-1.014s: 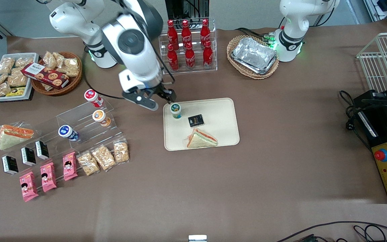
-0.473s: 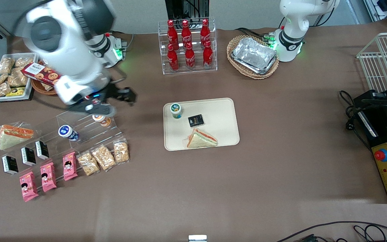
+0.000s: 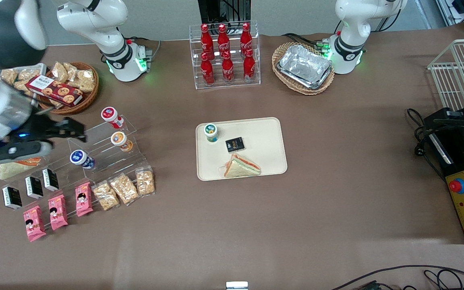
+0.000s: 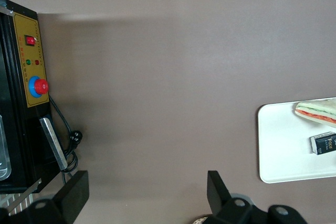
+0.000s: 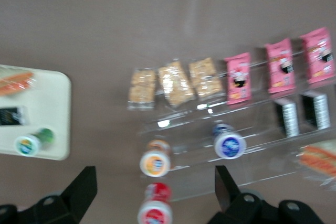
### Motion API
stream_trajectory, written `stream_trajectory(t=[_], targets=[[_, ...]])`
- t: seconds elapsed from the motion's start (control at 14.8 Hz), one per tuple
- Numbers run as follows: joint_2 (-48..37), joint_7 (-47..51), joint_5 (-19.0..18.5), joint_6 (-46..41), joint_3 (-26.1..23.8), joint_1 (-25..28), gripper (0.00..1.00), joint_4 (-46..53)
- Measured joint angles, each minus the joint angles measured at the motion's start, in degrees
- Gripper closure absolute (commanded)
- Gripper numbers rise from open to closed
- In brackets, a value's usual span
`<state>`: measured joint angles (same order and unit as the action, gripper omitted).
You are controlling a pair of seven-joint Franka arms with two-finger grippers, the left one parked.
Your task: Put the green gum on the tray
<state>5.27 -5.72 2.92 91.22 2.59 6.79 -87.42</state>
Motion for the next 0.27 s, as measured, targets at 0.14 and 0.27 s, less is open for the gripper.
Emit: stream_trajectory(t=[0.14, 0.27], targets=[[0.0, -4.7, -2.0, 0.0, -1.6, -4.3, 0.00, 0.0], [0.0, -5.2, -2.4, 0.0, -2.2, -6.4, 0.00, 0.0]])
